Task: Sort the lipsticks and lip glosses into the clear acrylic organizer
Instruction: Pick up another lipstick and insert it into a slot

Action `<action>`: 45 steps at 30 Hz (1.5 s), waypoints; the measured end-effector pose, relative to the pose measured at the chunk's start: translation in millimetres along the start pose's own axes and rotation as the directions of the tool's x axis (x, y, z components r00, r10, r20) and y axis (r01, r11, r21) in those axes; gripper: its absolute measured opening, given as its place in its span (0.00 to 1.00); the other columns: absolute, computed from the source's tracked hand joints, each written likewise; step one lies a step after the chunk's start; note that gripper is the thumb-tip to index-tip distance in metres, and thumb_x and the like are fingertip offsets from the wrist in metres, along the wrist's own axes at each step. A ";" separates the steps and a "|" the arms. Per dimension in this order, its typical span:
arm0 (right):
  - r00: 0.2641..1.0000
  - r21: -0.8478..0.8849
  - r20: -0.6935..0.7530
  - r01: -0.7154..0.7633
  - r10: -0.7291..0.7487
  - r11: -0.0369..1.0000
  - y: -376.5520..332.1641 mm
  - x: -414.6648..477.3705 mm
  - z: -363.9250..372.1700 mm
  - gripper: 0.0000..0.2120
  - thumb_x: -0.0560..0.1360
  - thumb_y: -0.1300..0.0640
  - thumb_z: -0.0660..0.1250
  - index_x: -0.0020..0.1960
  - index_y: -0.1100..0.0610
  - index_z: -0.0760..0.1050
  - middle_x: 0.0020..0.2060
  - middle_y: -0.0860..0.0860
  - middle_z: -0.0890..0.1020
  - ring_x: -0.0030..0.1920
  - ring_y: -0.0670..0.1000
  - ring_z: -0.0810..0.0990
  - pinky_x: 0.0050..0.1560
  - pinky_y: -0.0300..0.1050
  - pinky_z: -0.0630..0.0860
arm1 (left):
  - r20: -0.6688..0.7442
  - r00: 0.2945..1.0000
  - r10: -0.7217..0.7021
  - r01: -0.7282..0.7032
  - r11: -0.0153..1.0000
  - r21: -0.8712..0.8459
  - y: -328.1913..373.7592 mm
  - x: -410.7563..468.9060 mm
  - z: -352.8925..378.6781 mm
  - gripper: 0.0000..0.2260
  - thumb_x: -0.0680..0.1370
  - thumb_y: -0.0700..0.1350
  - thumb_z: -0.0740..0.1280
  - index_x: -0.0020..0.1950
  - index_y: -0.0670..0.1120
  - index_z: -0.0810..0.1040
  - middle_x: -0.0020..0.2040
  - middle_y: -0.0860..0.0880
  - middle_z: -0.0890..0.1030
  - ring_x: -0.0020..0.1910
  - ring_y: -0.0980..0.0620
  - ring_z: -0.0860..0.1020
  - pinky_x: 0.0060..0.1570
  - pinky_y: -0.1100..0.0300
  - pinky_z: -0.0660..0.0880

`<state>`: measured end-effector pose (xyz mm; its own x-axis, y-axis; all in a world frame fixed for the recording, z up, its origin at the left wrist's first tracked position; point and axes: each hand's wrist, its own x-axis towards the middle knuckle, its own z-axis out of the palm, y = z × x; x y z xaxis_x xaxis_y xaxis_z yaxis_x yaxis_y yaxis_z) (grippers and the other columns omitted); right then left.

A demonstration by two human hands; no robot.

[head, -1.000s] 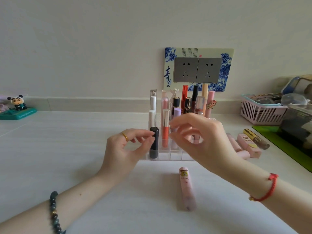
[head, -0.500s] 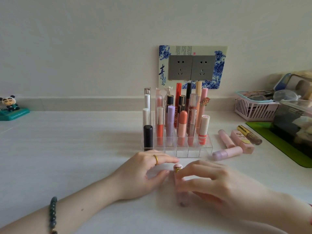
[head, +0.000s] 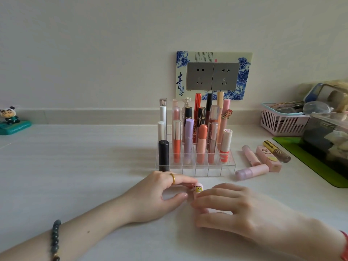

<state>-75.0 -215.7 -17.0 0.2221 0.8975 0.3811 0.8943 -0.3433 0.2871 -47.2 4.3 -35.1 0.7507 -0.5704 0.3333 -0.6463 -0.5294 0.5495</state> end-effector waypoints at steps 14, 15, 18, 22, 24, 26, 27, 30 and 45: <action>0.761 0.581 -0.323 -0.310 0.563 0.752 6.8 25.9 -13.4 0.10 0.71 0.56 0.66 0.52 0.56 0.74 0.43 0.42 0.82 0.47 0.37 0.80 0.50 0.32 0.76 | -0.383 0.924 -0.020 -0.074 0.971 -0.228 1.8 -2.0 -5.8 0.14 0.75 0.57 0.57 0.45 0.54 0.80 0.37 0.56 0.82 0.41 0.59 0.79 0.43 0.68 0.74; 0.725 0.618 -0.336 -0.313 0.602 0.721 8.7 31.3 -16.5 0.11 0.70 0.55 0.66 0.52 0.54 0.74 0.44 0.42 0.82 0.45 0.39 0.81 0.48 0.34 0.77 | -0.453 0.892 -0.014 -0.107 0.965 -0.239 1.3 -2.7 -7.3 0.14 0.75 0.56 0.57 0.44 0.54 0.80 0.35 0.55 0.81 0.38 0.58 0.79 0.41 0.69 0.73; 0.631 0.693 -0.357 -0.316 0.689 0.648 14.9 49.8 -20.9 0.12 0.68 0.54 0.67 0.51 0.49 0.74 0.44 0.41 0.82 0.43 0.40 0.82 0.45 0.31 0.77 | -0.623 0.782 -0.007 -0.125 0.978 -0.168 -2.9 -1.4 -13.5 0.09 0.75 0.54 0.56 0.44 0.57 0.76 0.37 0.55 0.79 0.40 0.56 0.77 0.44 0.71 0.69; 0.530 0.755 -0.320 -0.358 0.785 0.549 25.0 70.5 -11.9 0.13 0.68 0.59 0.70 0.52 0.52 0.76 0.42 0.45 0.82 0.40 0.42 0.82 0.41 0.31 0.77 | -0.689 0.714 -0.123 0.032 0.989 -0.143 -13.1 2.3 -17.9 0.13 0.70 0.59 0.59 0.52 0.57 0.71 0.49 0.60 0.75 0.52 0.55 0.72 0.54 0.68 0.64; 0.502 0.759 -0.297 -0.392 0.812 0.520 30.0 78.0 -4.7 0.13 0.69 0.60 0.71 0.52 0.54 0.76 0.42 0.46 0.82 0.39 0.42 0.81 0.41 0.32 0.78 | -0.658 0.721 -0.218 0.121 0.974 -0.189 -18.2 3.0 -16.9 0.23 0.66 0.64 0.62 0.58 0.57 0.68 0.56 0.59 0.73 0.58 0.57 0.70 0.57 0.69 0.62; 0.492 0.748 -0.275 -0.430 0.826 0.506 34.5 83.6 2.7 0.12 0.69 0.60 0.71 0.52 0.52 0.76 0.41 0.45 0.82 0.38 0.40 0.81 0.41 0.32 0.78 | -0.601 0.743 -0.294 0.203 0.955 -0.216 -22.2 3.9 -14.9 0.36 0.60 0.70 0.66 0.64 0.58 0.64 0.62 0.59 0.70 0.63 0.59 0.67 0.60 0.67 0.61; 0.489 0.740 -0.265 -0.449 0.831 0.501 36.1 85.2 6.5 0.12 0.69 0.59 0.71 0.52 0.51 0.76 0.40 0.44 0.81 0.38 0.40 0.80 0.40 0.31 0.77 | -0.571 0.755 -0.322 0.238 0.946 -0.218 -24.3 4.5 -13.7 0.42 0.57 0.72 0.66 0.67 0.57 0.62 0.64 0.59 0.69 0.65 0.60 0.65 0.61 0.65 0.61; 0.480 0.731 -0.237 -0.484 0.844 0.481 39.1 85.7 16.0 0.13 0.69 0.58 0.71 0.51 0.49 0.76 0.38 0.41 0.80 0.39 0.38 0.80 0.41 0.30 0.77 | -0.492 0.789 -0.368 0.318 0.930 -0.186 -30.5 7.2 -11.5 0.48 0.55 0.69 0.68 0.71 0.55 0.59 0.67 0.58 0.68 0.67 0.60 0.65 0.60 0.66 0.60; 0.503 0.710 -0.177 -0.530 0.846 0.464 36.6 79.8 37.6 0.13 0.67 0.56 0.73 0.51 0.55 0.79 0.37 0.43 0.82 0.37 0.38 0.81 0.41 0.28 0.76 | -0.417 0.826 -0.380 0.349 0.925 -0.152 -44.8 6.9 -9.4 0.34 0.65 0.56 0.74 0.68 0.53 0.68 0.63 0.57 0.76 0.63 0.64 0.70 0.62 0.63 0.67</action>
<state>-9.9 -146.2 -9.1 0.7993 0.1125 0.5903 0.5731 -0.4385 -0.6923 -11.7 30.0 -50.2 0.9227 -0.0079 0.3853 -0.3145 -0.5932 0.7411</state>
